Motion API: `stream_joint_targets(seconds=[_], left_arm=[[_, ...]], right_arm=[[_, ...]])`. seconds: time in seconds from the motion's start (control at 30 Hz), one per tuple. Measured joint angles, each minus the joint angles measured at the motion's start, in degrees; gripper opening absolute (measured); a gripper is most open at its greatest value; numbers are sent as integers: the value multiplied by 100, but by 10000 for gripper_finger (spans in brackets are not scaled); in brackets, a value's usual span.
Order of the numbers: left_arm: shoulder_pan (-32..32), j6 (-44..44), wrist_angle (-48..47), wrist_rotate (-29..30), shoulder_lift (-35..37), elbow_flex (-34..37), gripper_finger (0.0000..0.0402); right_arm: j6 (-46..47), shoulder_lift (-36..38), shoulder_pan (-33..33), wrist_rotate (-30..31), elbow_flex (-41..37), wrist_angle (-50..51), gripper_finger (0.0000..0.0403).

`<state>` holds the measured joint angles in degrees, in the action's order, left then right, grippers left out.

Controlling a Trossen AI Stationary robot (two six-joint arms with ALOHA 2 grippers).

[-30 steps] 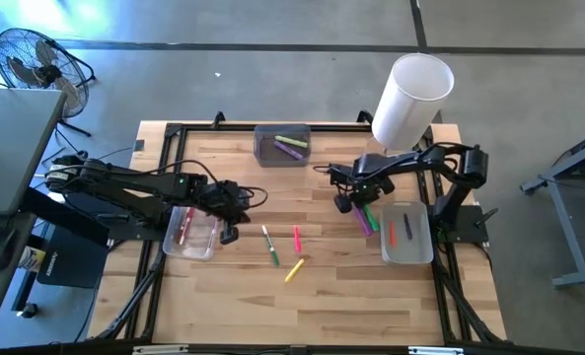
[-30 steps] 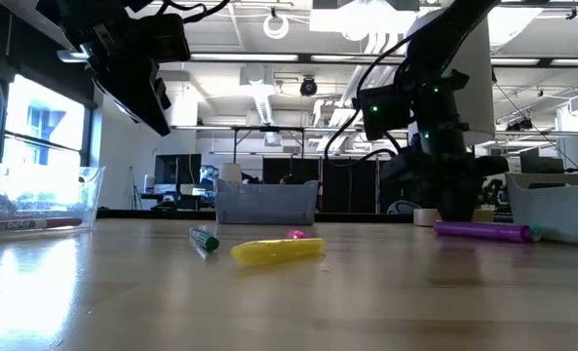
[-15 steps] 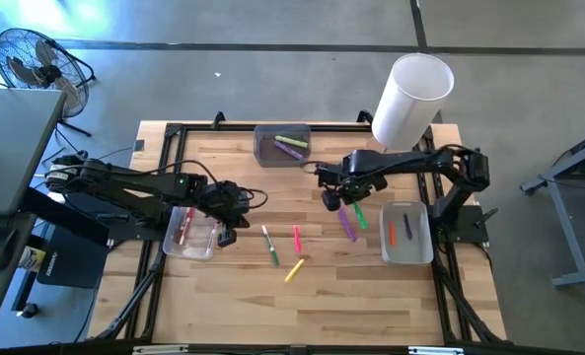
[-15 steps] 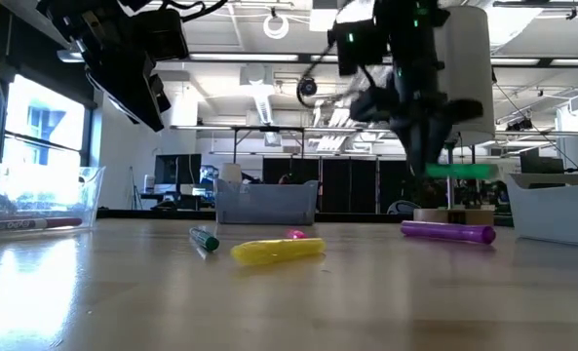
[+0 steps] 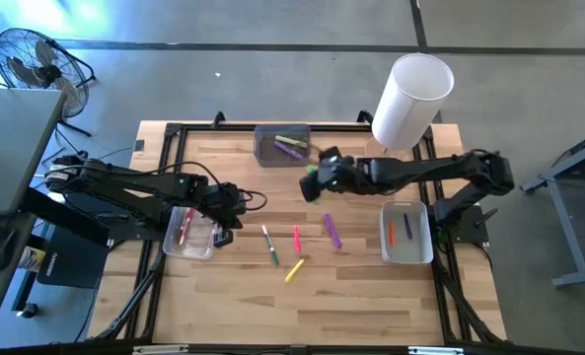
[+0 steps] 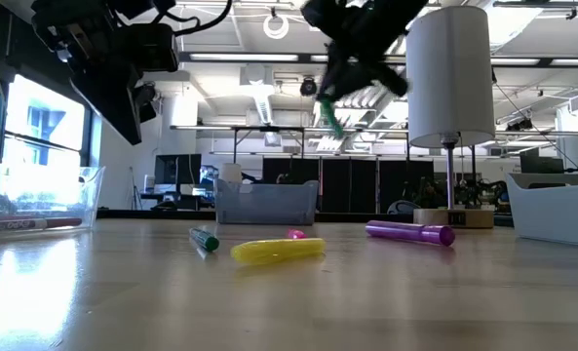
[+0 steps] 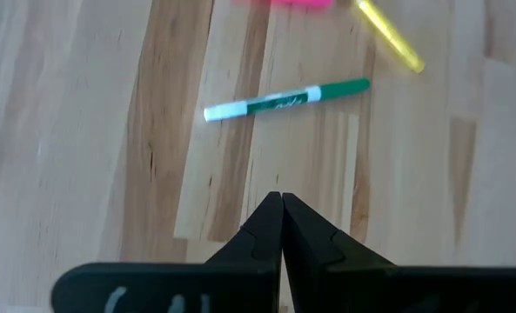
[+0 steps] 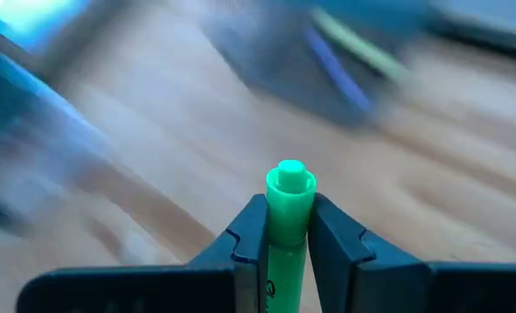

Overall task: Pick & Place Markers
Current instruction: Put the green highlighter into the black bin

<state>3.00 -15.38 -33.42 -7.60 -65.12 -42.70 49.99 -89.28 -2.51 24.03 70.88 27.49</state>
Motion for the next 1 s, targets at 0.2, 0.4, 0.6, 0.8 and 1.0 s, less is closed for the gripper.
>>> stream_joint_targets(seconds=[0.2,0.4,0.6,0.8,1.0], left_arm=[[0,-3,-5,38,0,2,0],[-136,-24,42,85,2,2,0],[-668,-57,30,-87,2,2,0],[-977,-124,27,-358,2,2,0],[-1102,-166,34,-354,2,2,0]], right_arm=[[-1275,-211,-511,-178,-1387,-5094,48],[-3204,-1327,-1026,-94,-838,-6545,48],[-3652,-2320,-1486,-392,456,-5024,62],[-4098,-2893,-1792,-981,1452,-3380,64],[-4349,-3009,-1919,-1543,1848,-2759,99]])
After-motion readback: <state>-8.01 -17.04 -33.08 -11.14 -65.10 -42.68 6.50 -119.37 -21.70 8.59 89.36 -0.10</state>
